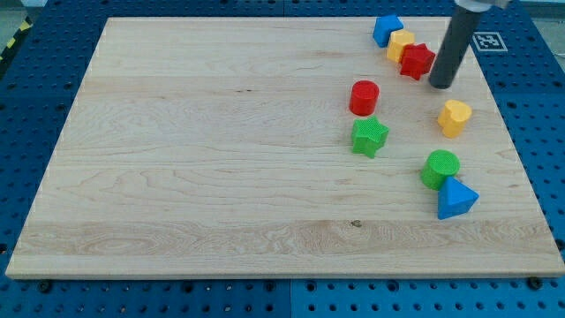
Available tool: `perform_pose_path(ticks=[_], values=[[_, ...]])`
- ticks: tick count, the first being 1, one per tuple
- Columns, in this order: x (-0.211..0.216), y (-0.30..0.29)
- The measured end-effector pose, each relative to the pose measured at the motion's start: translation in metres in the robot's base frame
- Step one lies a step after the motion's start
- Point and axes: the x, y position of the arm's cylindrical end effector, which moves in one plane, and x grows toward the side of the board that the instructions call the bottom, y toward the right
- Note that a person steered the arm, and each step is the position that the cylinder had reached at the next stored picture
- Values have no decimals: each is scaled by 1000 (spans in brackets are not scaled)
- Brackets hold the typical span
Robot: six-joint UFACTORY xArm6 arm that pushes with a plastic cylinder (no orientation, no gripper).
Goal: Move the red star closer to red circle
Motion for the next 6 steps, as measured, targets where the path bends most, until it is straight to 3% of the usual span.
perform_pose_path(ticks=[2,4,6], values=[[-38,13],[-46,8],[-45,-38]])
